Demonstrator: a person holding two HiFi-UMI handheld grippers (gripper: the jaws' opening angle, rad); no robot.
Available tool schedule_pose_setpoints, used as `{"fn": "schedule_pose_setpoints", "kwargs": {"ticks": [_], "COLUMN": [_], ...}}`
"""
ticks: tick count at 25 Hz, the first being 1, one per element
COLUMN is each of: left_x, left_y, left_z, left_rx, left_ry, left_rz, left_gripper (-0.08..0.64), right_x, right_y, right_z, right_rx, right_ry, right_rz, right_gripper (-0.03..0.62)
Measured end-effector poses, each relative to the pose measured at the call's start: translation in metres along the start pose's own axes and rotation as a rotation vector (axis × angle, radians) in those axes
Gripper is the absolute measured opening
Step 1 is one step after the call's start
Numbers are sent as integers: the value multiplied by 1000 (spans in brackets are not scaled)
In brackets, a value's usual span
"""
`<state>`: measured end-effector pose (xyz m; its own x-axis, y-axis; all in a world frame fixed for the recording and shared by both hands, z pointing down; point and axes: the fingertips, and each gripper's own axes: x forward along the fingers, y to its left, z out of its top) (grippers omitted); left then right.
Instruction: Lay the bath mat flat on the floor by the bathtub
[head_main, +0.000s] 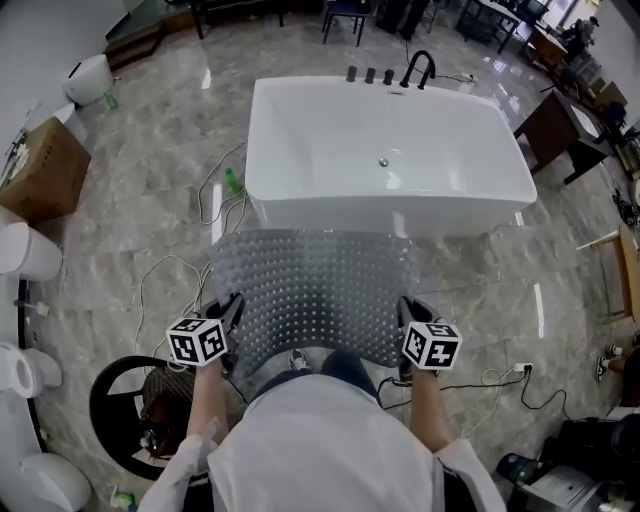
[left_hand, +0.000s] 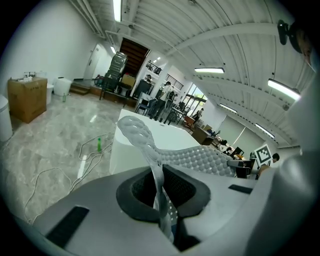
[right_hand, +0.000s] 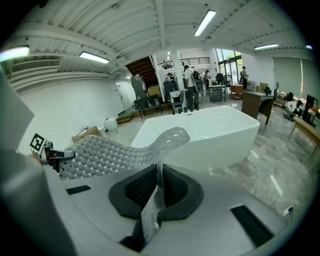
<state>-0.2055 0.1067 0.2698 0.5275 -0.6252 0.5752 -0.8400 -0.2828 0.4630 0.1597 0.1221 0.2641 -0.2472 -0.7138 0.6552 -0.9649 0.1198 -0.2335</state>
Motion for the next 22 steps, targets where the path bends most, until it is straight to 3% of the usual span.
{"fn": "schedule_pose_setpoints", "kwargs": {"ticks": [22], "left_x": [76], "left_y": [33], "left_z": [11], "left_rx": [-42], "left_ry": [55], "left_rz": [86], "left_gripper": [43], "right_x": [75], "right_y": [-33], "right_z": [16], "right_rx": [-27], "right_ry": [87], "right_rz": [5], "right_gripper": [41]}}
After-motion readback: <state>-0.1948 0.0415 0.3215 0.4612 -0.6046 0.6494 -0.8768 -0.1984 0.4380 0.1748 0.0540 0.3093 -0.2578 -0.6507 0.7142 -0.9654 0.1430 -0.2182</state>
